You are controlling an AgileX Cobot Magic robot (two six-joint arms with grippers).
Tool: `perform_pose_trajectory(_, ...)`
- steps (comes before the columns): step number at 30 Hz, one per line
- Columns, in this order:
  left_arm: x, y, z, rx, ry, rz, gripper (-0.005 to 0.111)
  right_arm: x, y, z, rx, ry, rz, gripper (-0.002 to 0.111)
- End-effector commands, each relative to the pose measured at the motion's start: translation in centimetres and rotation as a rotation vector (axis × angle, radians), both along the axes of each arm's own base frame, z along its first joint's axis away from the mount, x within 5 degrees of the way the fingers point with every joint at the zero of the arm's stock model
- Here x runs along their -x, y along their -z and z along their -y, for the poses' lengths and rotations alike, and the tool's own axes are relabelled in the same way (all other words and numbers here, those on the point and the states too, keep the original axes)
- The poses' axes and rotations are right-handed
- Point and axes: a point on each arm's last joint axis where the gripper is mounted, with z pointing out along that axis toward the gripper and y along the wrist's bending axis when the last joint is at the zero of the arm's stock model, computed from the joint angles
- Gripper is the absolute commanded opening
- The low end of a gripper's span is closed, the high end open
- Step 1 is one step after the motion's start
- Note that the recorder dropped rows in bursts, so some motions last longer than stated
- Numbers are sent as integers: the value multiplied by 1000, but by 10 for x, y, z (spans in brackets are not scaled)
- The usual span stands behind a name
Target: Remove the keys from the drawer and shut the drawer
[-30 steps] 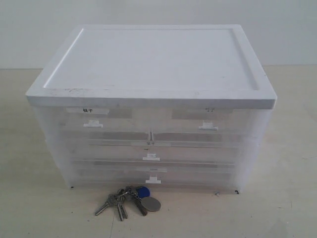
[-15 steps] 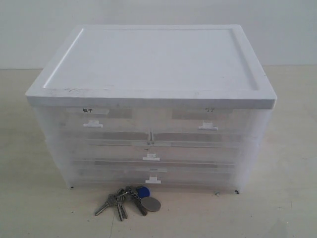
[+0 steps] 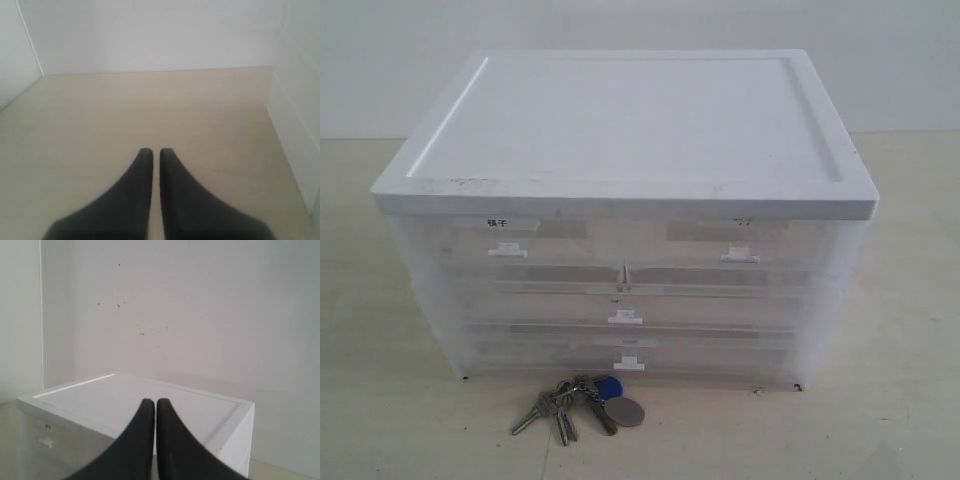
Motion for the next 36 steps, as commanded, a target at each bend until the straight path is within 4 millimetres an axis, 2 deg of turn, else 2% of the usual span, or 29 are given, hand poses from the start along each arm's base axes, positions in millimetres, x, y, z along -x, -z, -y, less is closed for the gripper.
perform_pose_trajectory(1,0,2,0,-9,-3,-7,5,1,-1,1,-5,6,8,0)
perform_pose_trajectory(29,0,2,0,-9,-3,-7,5,1,-1,1,-5,6,8,0)
perform_pose_trajectory(32,0,2,0,-9,-3,-7,5,0,0,2,66,45,43,0)
perform_pose_trajectory(36,0,2,0,-9,-3,-7,5,-1,0,3,77,55,52,0)
